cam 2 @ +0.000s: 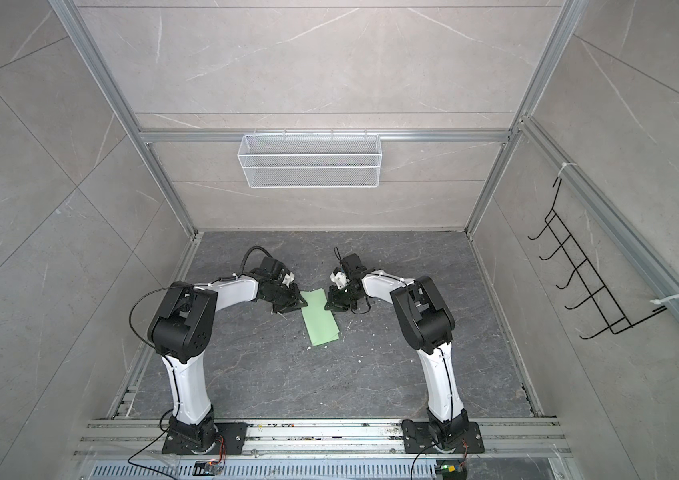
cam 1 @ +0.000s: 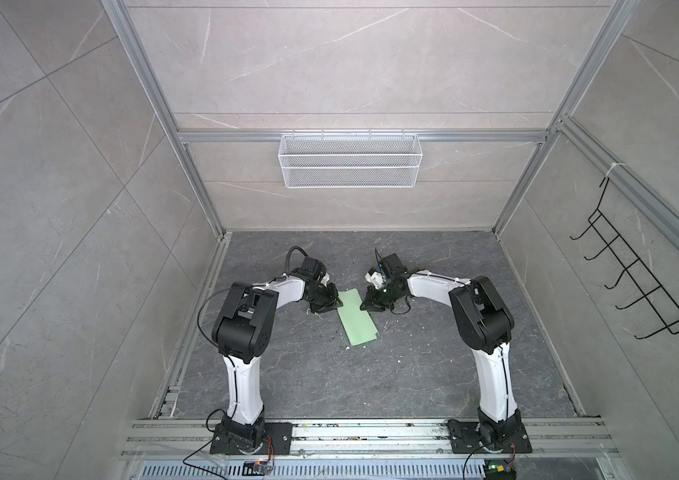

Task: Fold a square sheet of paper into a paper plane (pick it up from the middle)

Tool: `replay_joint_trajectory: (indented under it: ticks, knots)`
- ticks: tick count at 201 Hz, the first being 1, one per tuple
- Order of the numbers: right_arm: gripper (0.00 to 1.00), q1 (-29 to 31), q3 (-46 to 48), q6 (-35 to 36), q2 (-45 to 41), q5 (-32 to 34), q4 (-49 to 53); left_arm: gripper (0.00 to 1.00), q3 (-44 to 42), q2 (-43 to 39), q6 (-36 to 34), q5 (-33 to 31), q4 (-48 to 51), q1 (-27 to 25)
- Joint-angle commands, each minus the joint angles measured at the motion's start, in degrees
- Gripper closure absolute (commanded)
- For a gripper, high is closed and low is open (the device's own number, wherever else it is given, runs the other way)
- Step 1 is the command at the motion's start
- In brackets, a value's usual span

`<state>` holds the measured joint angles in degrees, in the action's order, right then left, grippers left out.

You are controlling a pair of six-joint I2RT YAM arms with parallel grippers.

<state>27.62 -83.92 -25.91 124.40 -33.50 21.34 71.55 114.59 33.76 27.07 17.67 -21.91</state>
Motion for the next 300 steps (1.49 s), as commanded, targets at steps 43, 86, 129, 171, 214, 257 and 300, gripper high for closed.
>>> replay_joint_trajectory:
  ticks: [43, 86, 129, 171, 214, 257, 300]
  knots:
    - [0.82, -0.02, -0.41, -0.29, 1.66, 3.36, 2.66, 0.81, 4.73, 3.34, -8.32, -6.1, 12.9, -2.49]
    - [0.81, -0.2, -1.41, -0.58, 2.07, 3.69, 3.04, 0.81, 6.7, 4.41, -12.36, -7.69, 16.16, -2.76]
    - [0.92, -0.17, -2.49, -0.98, 2.93, 5.35, 5.35, 0.81, 7.14, 4.12, -12.09, -8.54, 16.39, -2.79]
    - [0.94, -0.08, -2.86, -0.36, 3.76, 6.09, 7.09, 0.81, 7.63, 3.4, -10.46, -9.02, 15.3, -2.78]
    - [0.94, -0.04, -1.61, 0.4, 3.15, 7.25, 7.11, 0.78, 7.12, 3.34, -9.14, -9.74, 14.5, -2.78]
    - [0.93, -0.14, 1.85, 2.25, 1.14, 7.38, 3.41, 0.74, 7.31, 1.84, -8.0, -11.79, 14.93, -2.71]
    - [0.93, 0.32, 7.3, -0.99, -2.65, 6.77, -2.01, 0.69, 4.77, -3.41, -3.51, -9.61, 11.25, -2.5]
